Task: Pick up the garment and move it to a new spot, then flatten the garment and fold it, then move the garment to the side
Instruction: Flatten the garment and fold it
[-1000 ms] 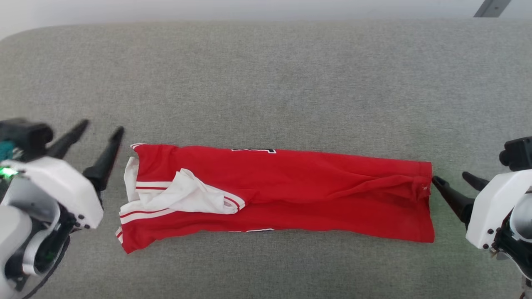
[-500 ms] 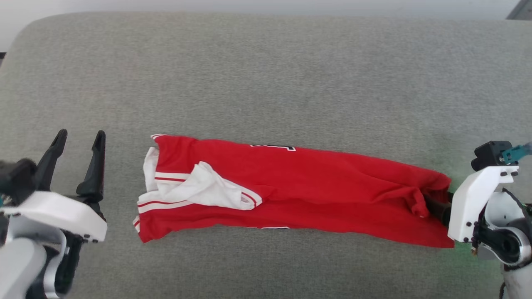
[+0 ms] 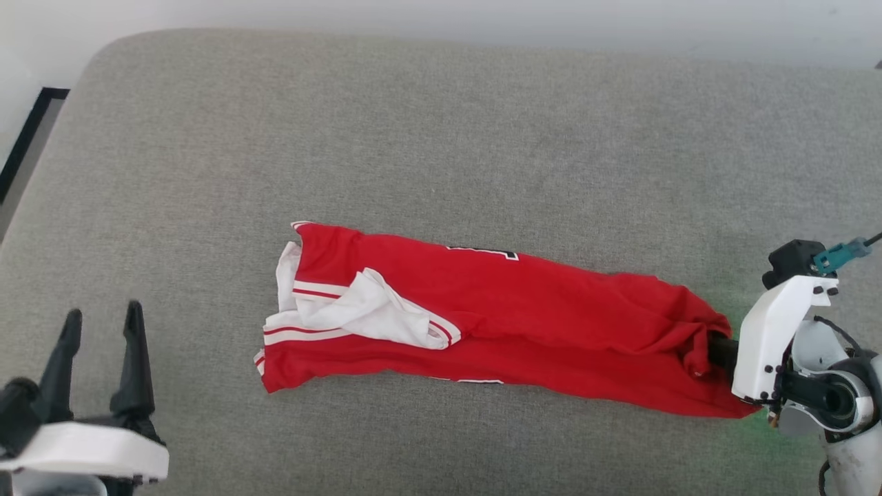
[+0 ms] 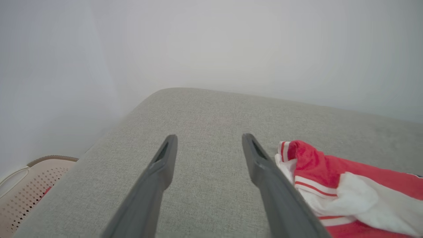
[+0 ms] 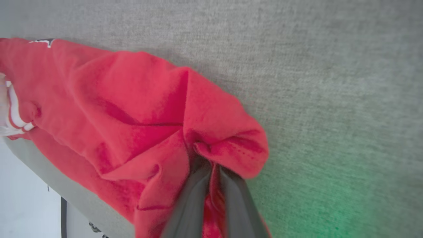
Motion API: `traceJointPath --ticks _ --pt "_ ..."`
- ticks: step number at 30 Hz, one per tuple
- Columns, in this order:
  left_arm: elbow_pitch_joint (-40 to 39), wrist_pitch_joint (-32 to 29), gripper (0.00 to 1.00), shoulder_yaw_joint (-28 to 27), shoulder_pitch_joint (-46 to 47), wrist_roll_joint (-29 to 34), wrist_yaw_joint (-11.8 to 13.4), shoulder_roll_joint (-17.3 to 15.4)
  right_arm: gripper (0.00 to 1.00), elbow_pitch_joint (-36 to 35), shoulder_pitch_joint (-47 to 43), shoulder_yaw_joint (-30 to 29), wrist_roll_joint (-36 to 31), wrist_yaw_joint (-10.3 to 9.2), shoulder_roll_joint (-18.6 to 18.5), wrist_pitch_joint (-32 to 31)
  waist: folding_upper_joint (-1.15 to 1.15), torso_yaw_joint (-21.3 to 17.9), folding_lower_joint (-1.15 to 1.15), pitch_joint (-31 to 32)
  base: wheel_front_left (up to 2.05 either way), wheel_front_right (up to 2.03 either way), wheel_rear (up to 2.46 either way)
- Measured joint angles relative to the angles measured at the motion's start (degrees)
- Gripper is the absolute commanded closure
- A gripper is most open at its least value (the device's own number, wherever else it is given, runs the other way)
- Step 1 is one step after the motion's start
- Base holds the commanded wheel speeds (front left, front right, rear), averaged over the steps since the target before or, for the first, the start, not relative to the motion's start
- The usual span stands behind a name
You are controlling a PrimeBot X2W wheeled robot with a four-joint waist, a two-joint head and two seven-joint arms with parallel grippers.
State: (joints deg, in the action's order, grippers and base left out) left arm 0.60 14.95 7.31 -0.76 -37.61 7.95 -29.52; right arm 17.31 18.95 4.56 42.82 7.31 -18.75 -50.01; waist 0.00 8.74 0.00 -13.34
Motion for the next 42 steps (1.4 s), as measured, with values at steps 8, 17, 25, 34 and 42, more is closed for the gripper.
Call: traceJointPath --ticks 8,17,25,34,42 --pt "1.5 0.0 0.00 -8.0 -4.1 7.1 -7.7 8.4 1.00 0.0 -1.4 -4.0 1.3 0.02 -3.2 0.1 0.00 0.2 0.00 2.1 0.00 0.00 0.00" --pt "3.0 0.0 0.00 -12.6 -5.1 12.3 -13.0 15.0 1.00 2.9 -1.4 -11.5 -1.4 0.20 -9.7 1.1 0.00 -1.1 0.00 3.3 0.00 0.00 0.00" --pt "3.8 0.0 0.00 -14.0 -5.0 14.0 -14.6 18.5 1.00 7.3 0.9 -14.2 -5.4 0.19 -12.4 0.9 0.00 -2.4 0.00 3.8 0.00 0.00 0.00" --pt "3.7 0.0 0.00 -14.4 -5.1 14.7 -15.2 19.4 1.00 -7.0 -0.8 -9.4 -0.9 0.19 -8.2 -4.4 0.00 -2.9 0.00 4.5 0.00 0.00 0.00" --pt "3.2 0.0 0.00 -13.0 -5.1 14.7 -15.3 19.6 1.00 -17.2 -1.9 -0.9 -1.6 0.19 -1.8 -6.3 0.00 -0.4 0.00 4.8 0.00 0.00 0.00"
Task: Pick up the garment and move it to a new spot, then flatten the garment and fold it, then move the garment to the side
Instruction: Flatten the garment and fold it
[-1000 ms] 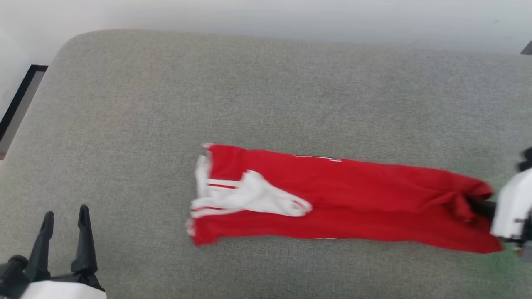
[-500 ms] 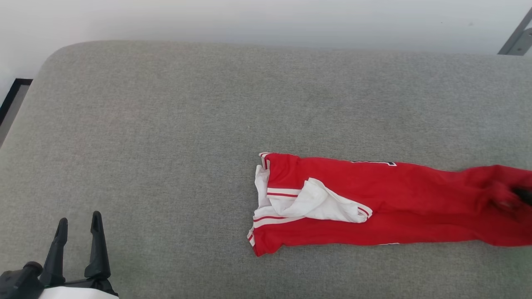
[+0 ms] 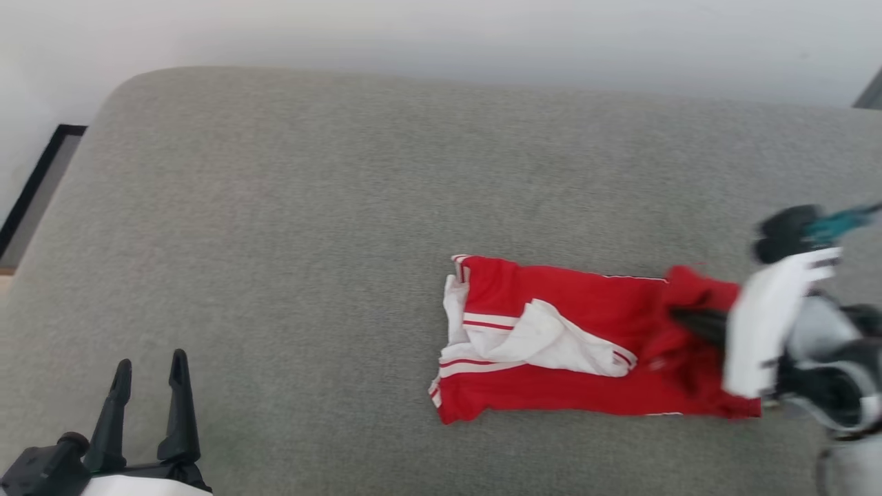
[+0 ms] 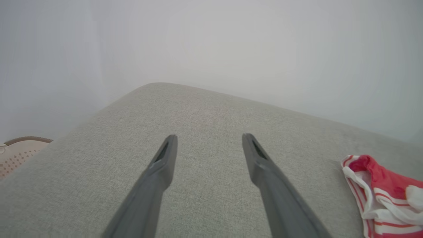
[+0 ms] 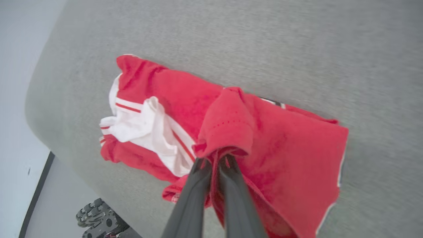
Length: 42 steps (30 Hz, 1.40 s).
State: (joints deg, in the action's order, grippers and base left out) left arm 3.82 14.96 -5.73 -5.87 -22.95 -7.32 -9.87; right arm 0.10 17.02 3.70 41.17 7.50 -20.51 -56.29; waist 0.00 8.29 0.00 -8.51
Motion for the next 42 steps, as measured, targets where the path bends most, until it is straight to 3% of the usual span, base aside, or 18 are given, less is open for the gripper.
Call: traceJointPath --ticks 9,14,16,17,22,30,33,42 --pt "0.5 0.0 0.00 2.5 1.0 -0.9 0.0 0.0 1.00 6.0 4.9 9.8 -2.1 0.00 6.4 3.6 0.00 4.5 0.00 -0.1 0.00 0.00 0.00" --pt "0.8 0.0 0.00 3.8 1.7 -1.6 0.0 0.0 0.98 12.1 7.6 14.2 -2.8 0.00 7.7 6.7 0.00 6.9 0.00 -0.1 0.00 0.00 0.00" --pt "1.1 0.0 0.00 3.9 1.9 -1.8 0.0 0.0 0.43 14.3 8.9 15.2 -3.0 0.00 7.8 8.3 0.00 7.7 0.00 -0.1 0.00 0.00 0.00" --pt "1.1 0.0 0.00 4.0 1.9 -1.9 0.0 -0.1 0.00 15.4 9.4 15.5 -3.0 0.00 7.9 8.8 0.00 8.0 0.00 0.0 0.00 0.00 0.00" --pt "1.1 0.0 0.00 3.6 1.8 -2.4 0.0 -0.1 0.00 16.8 10.8 16.7 -1.3 0.00 7.9 9.7 0.00 8.1 0.00 0.4 0.00 0.00 0.00" --pt "0.0 0.0 0.00 2.4 0.8 -2.8 0.0 -0.8 0.00 9.5 11.0 16.2 2.6 0.00 5.1 11.4 0.00 5.1 0.00 1.2 0.00 0.00 0.00" --pt "-0.5 0.0 0.00 1.8 0.6 -2.8 0.0 -0.9 0.00 5.8 9.6 13.7 2.6 0.00 2.7 13.8 0.00 2.8 0.00 1.7 0.00 0.00 0.00" --pt "-1.1 0.0 0.00 0.9 -0.7 -2.2 0.0 -1.8 0.00 1.4 3.2 6.3 2.1 0.00 0.3 21.6 0.00 -2.3 0.00 3.3 0.00 0.00 0.00"
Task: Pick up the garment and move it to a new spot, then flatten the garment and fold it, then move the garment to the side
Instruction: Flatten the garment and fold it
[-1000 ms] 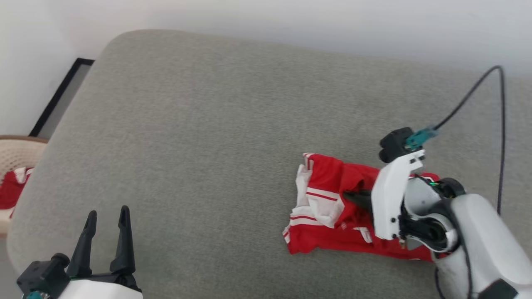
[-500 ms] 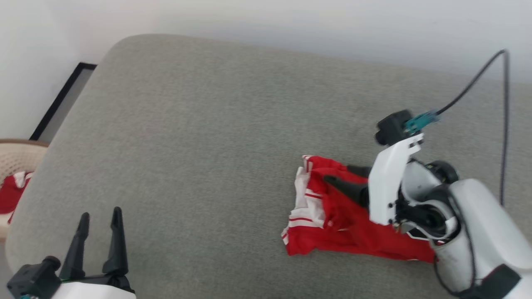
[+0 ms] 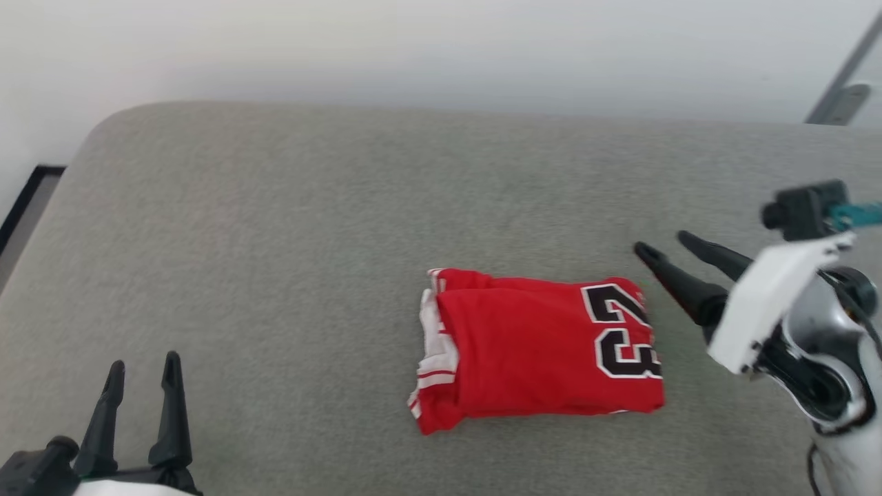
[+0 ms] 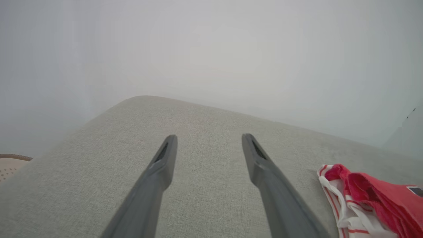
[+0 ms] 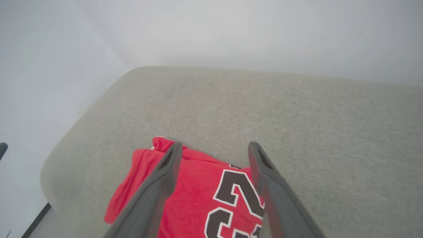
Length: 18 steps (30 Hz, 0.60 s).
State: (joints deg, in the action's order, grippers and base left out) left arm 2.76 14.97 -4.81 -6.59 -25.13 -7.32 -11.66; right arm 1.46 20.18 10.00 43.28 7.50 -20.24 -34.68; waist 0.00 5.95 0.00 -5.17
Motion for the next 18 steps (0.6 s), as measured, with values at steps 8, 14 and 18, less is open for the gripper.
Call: traceJointPath --ticks 8,14,18 --pt "-0.7 0.0 0.00 -1.4 -2.8 1.0 0.0 -0.7 0.00 -1.7 -8.5 -4.3 -1.7 0.00 -2.2 14.0 0.00 -4.5 0.00 3.0 0.00 0.00 0.00" --pt "-0.9 0.0 0.00 -1.7 -4.9 1.2 0.0 -1.3 0.00 0.8 -13.6 -6.4 -4.5 0.00 -3.1 27.6 0.00 -6.9 0.00 5.5 0.00 0.00 0.00" --pt "-0.7 0.0 0.00 -1.7 -6.0 1.3 0.0 -1.6 0.00 3.3 -16.9 -6.0 -6.5 0.00 -3.5 35.1 0.00 -7.7 0.00 7.0 0.00 0.00 0.00"
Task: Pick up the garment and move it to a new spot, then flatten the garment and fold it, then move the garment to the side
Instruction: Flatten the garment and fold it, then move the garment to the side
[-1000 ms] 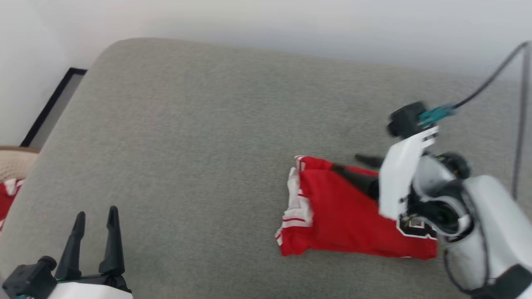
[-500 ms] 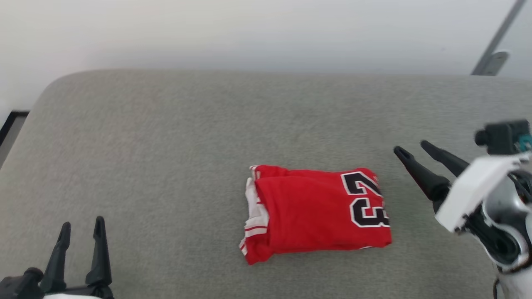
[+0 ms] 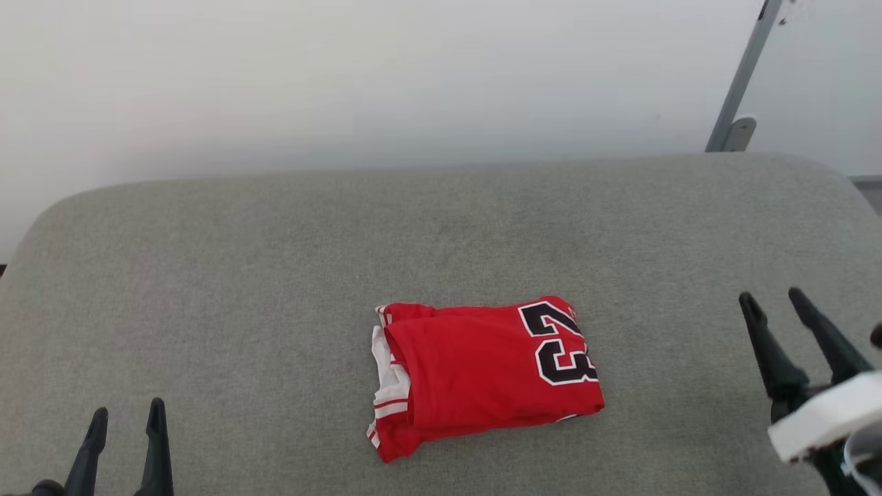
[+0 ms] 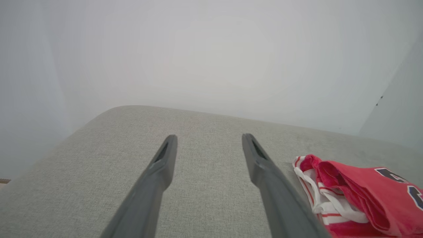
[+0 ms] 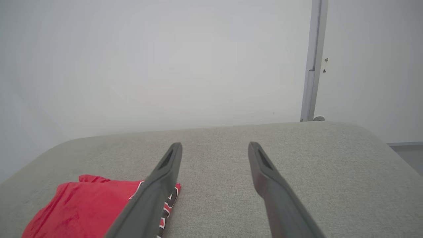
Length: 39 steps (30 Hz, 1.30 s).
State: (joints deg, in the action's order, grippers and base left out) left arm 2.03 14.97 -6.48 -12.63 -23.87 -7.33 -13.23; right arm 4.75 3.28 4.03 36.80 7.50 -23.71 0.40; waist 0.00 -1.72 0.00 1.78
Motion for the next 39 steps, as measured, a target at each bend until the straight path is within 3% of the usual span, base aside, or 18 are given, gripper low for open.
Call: traceJointPath --ticks 7,12,24,39 --pt "-0.2 0.0 0.00 1.0 -1.6 -1.4 0.0 -0.8 0.00 4.9 -3.5 2.7 -2.7 0.00 -1.2 11.1 0.00 -0.5 0.00 1.8 0.00 0.00 0.00" --pt "-0.3 0.0 0.00 1.2 -2.5 -1.3 -0.1 -1.3 0.00 7.3 -4.7 3.1 -5.0 0.00 -0.3 14.1 0.00 -0.6 0.00 2.7 0.00 0.00 0.00" --pt "-0.9 0.0 0.00 2.2 -2.9 0.2 -0.1 -0.4 0.00 4.1 -9.2 -0.6 -11.6 0.00 6.4 14.6 0.00 0.2 0.00 3.8 0.00 0.00 0.00" --pt "-0.7 0.0 0.00 3.3 -1.9 0.7 -0.1 1.0 0.00 3.1 -11.2 -2.3 -14.1 0.00 9.7 14.6 0.00 1.3 0.00 3.9 0.00 0.00 0.00"
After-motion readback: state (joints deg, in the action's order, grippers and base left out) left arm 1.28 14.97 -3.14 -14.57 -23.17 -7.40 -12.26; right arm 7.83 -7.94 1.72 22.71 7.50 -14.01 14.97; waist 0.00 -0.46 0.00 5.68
